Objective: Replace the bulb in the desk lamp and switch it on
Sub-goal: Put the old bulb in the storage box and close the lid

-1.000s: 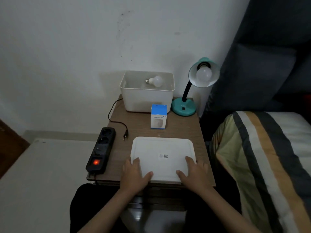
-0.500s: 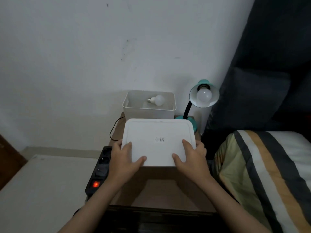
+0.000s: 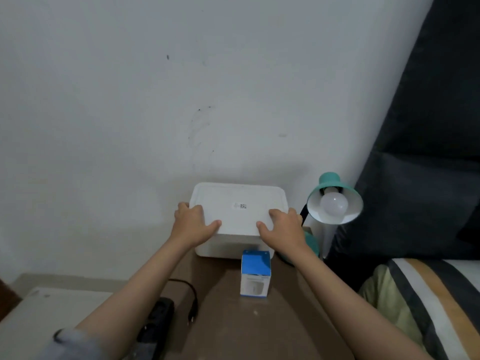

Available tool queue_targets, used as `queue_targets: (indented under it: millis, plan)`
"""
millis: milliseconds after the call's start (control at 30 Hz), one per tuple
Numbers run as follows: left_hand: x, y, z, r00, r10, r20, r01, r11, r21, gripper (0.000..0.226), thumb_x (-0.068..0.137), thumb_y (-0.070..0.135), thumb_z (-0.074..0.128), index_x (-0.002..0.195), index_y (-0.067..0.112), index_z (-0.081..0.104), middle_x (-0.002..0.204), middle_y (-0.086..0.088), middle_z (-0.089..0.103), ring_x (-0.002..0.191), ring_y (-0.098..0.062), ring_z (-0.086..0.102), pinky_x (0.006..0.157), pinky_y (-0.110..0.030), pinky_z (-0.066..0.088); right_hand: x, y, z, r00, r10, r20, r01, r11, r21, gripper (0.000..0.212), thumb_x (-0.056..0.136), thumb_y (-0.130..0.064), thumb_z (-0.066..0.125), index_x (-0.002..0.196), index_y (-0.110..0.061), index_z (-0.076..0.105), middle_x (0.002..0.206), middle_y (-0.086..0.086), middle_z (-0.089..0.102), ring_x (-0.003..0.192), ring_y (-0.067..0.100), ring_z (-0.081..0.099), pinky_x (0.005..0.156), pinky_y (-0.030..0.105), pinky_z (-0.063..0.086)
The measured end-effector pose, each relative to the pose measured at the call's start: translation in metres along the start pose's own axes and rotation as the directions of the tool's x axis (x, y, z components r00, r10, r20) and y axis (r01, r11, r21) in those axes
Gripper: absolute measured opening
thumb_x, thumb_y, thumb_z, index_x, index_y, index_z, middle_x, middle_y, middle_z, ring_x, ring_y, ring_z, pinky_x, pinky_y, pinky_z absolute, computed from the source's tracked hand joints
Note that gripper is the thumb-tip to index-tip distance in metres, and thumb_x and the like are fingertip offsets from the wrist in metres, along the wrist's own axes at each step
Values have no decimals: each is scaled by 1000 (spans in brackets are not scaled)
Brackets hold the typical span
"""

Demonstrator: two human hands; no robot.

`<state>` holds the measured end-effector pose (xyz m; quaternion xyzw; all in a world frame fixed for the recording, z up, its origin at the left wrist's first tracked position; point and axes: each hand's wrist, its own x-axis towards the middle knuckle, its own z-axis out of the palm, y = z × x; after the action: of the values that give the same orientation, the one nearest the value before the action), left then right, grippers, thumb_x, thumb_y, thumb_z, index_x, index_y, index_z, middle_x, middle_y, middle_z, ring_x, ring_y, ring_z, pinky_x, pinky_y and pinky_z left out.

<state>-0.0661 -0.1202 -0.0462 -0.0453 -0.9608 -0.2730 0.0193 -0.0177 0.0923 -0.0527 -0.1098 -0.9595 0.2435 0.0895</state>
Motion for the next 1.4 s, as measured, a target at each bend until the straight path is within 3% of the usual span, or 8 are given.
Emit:
queue_targets:
  millis: [100,467,867,1033,1133,1267,1333,1400]
  plan:
    - [27,-2,8,999,-16,41,16,1000,0,47,81,48,61,100,6,53,129,-20,35,120,-37,36,91,-41,42,28,2,12,999,25,35,-24,999,-23,39,83,-50,49,96,-14,56,105,15,50,105,34,40,74,36,34]
    - [64,-14,24,998,-15,65,13,999,37,47,83,48,58,100,5,52,128,-20,33,121,-37,33,90,-40,40,61,0,37,997,72,22,-72,997,-20,46,85,-47,51,113,-11,54,117,20,44,111,37,35,79,38,39]
    - [60,-20,42,998,66,14,-68,973,222,68,85,57,33,123,2,42,123,-24,37,111,-37,39,97,-39,33,50,7,55,992,-9,-128,4,999,-42,48,88,-43,49,125,-14,47,125,24,39,109,37,35,91,42,34]
    - [64,-17,36,995,37,92,-64,946,317,65,92,55,36,131,3,38,131,-26,36,117,-40,39,102,-42,32,54,9,56,998,-3,-59,-4,993,-119,48,91,-46,41,127,-15,43,136,29,31,118,42,33,103,49,31]
    - [68,-13,27,979,-30,200,-46,931,363,77,91,62,30,143,6,25,145,-27,26,131,-42,33,110,-45,26,56,5,52,998,45,40,-36,980,-198,48,94,-47,32,130,-15,38,146,37,15,132,47,22,112,56,16]
    - [54,-15,15,985,1,174,-43,970,241,80,91,61,33,148,7,15,153,-22,21,142,-36,21,116,-51,14,49,-12,39,989,91,112,-53,950,-308,56,96,-49,26,136,-11,37,152,33,-3,142,44,0,113,58,4]
    - [32,-19,11,995,51,83,-60,992,111,78,92,53,41,148,6,15,156,-19,19,145,-31,17,117,-49,11,37,-23,41,999,-21,51,33,964,-263,53,96,-46,34,131,-7,45,153,30,4,142,41,7,114,55,9]
    - [4,-25,7,996,84,36,-84,996,8,76,92,47,47,148,6,17,156,-15,19,146,-27,15,118,-47,11,17,-34,49,971,-227,-69,217,968,-127,45,93,-34,48,123,-2,54,146,31,28,135,42,27,112,53,23]
